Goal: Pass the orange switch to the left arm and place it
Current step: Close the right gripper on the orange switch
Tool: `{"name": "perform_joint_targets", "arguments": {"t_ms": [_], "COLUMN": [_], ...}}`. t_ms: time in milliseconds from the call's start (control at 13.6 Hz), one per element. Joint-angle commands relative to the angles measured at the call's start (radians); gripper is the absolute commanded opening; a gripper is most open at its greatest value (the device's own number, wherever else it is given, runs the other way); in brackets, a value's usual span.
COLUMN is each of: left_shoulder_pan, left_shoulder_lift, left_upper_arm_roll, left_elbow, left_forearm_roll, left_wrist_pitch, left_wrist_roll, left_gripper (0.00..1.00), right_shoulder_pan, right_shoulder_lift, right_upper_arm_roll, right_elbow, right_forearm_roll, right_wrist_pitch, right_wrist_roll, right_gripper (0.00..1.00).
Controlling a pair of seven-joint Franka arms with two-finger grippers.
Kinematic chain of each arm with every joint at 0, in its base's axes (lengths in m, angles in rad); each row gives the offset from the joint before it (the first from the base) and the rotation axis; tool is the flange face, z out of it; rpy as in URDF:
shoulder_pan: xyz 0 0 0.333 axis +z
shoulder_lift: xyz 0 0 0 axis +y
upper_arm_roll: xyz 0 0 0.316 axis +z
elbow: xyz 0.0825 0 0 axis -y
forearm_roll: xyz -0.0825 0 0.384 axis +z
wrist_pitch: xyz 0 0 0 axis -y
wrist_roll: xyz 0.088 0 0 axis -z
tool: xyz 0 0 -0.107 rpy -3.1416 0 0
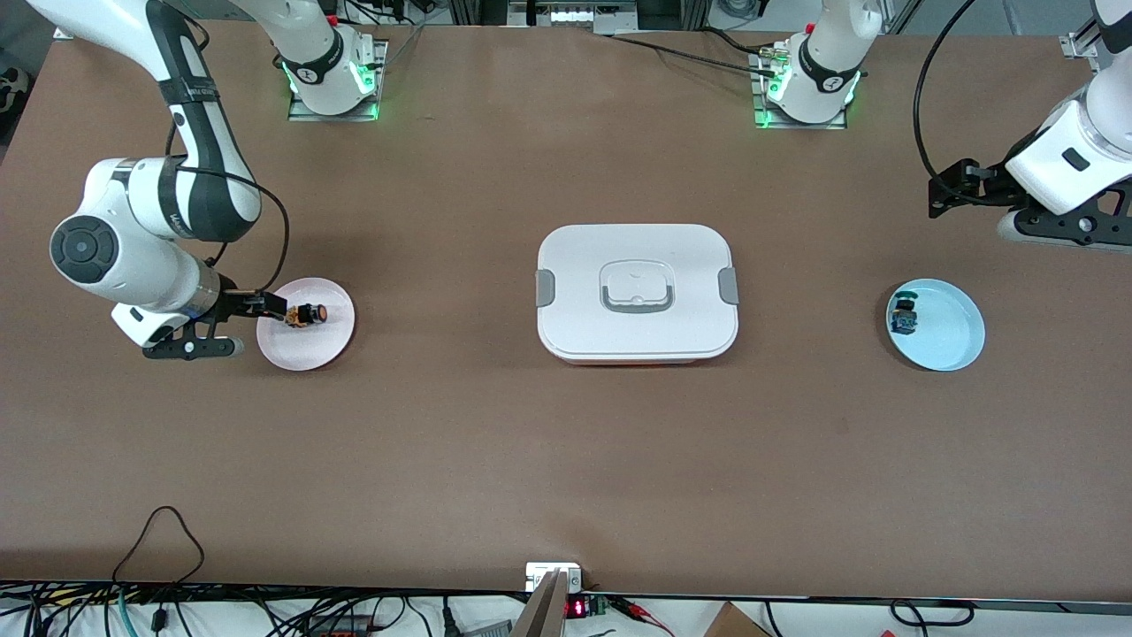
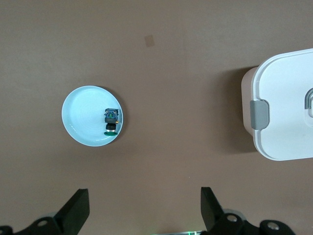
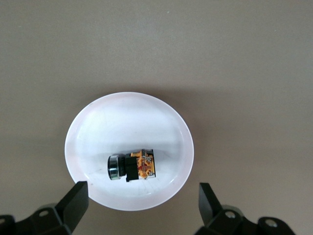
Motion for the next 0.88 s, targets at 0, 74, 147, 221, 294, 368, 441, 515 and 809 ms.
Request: {"name": "perform_joint_targets", "arguments": {"t_ms": [0, 74, 147, 221, 294, 368, 441, 515, 809], "left_shoulder_pan": [-0.005, -0.005, -0.005, -0.005, -0.005, -0.005, -0.005, -0.005, -0.005], "left_shoulder_lift": [0.004, 0.005, 0.011, 0.013, 0.013, 0.013, 0.013, 0.013, 0.013], "left_upper_arm_roll": [0.0, 0.0, 0.001, 0.0, 0.0, 0.0, 0.0, 0.0, 0.0], "left_elbow": [0.02, 0.02, 0.023, 0.032, 0.032, 0.032, 0.032, 0.032, 0.032], "left_forearm_roll": [0.02, 0.02, 0.02, 0.02, 0.02, 0.02, 0.02, 0.02, 0.02], "left_wrist_pitch": [-0.001, 0.001, 0.001, -0.001, -0.001, -0.001, -0.002, -0.002, -0.004], "left_wrist_roll": [0.019, 0.019, 0.019, 0.019, 0.019, 0.019, 0.019, 0.019, 0.019], "left_gripper": [1.0, 1.0, 1.0, 1.0, 1.0, 1.0, 1.0, 1.0, 1.0], "right_shoulder_pan": [0.002, 0.004, 0.005, 0.005, 0.005, 0.004, 0.005, 0.005, 0.007], "right_shoulder_lift": [0.007, 0.008, 0.011, 0.016, 0.025, 0.031, 0.042, 0.05, 0.071], "right_upper_arm_roll": [0.005, 0.007, 0.008, 0.013, 0.022, 0.024, 0.024, 0.027, 0.027], "right_elbow": [-0.102, -0.132, -0.146, -0.149, -0.149, -0.152, -0.154, -0.155, -0.163], "right_forearm_roll": [0.0, 0.0, 0.0, 0.006, 0.033, 0.085, 0.096, 0.097, 0.094], "right_wrist_pitch": [0.146, 0.195, 0.222, 0.223, 0.223, 0.222, 0.222, 0.222, 0.23], "right_wrist_roll": [0.016, 0.016, 0.016, 0.016, 0.016, 0.015, -0.004, -0.005, -0.053], "right_gripper": [1.0, 1.0, 1.0, 1.0, 1.0, 1.0, 1.0, 1.0, 1.0]}}
